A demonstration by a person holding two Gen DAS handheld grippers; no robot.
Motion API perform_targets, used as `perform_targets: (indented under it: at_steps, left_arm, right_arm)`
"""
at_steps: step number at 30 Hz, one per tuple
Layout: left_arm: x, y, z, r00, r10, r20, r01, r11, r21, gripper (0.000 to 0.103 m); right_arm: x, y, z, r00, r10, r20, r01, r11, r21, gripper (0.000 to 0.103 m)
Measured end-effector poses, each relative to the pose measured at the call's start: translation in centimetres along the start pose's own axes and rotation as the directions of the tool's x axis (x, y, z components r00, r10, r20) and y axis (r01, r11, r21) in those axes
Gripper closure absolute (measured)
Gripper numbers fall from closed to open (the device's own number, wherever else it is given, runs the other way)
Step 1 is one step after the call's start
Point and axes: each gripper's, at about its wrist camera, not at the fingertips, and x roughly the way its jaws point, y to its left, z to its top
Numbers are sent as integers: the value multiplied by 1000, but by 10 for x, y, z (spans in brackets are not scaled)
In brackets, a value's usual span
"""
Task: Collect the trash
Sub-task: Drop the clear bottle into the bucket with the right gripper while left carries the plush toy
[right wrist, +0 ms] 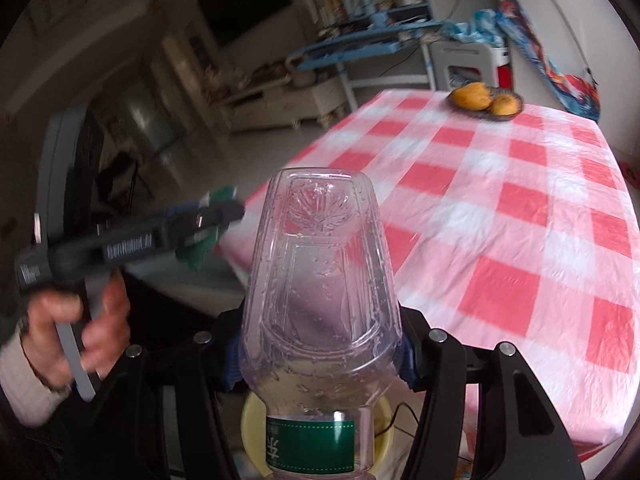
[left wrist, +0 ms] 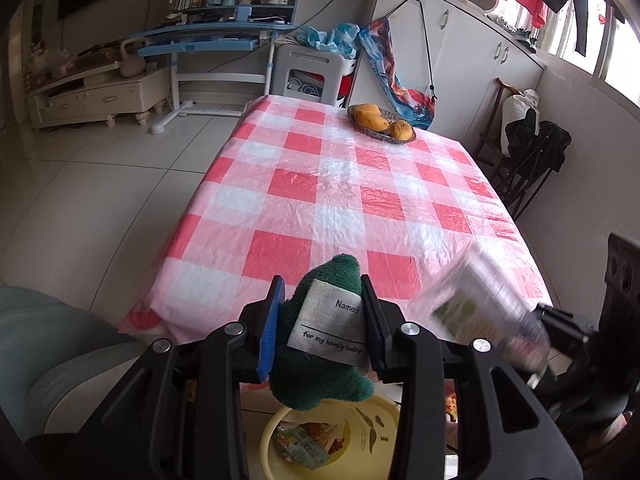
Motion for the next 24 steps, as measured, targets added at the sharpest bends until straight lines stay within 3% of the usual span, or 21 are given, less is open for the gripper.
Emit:
perform_targets:
  at_steps: [11,19,21,24]
  left_arm:
    - [-10,0,-13,1000,3,-5,-3,1000,13,68]
    - [-10,-13,-32,999,19,-43,-16,997,69,68]
    - [-9,-17,-39,997,30,-65,-24,996,84,68]
    - [-5,-21,-51,993,49,-105,-38,994,104,68]
  right_arm:
    - [31,49,-42,979,-52,-198,4,972,-234,46]
    - [42,59,-57,960,-107,-260,25,953,-302,45]
    - [39,60,-58,960,-121,-253,41,953,-300,36]
    - [29,55,-60,958,-169,-230,101,954,-282,31]
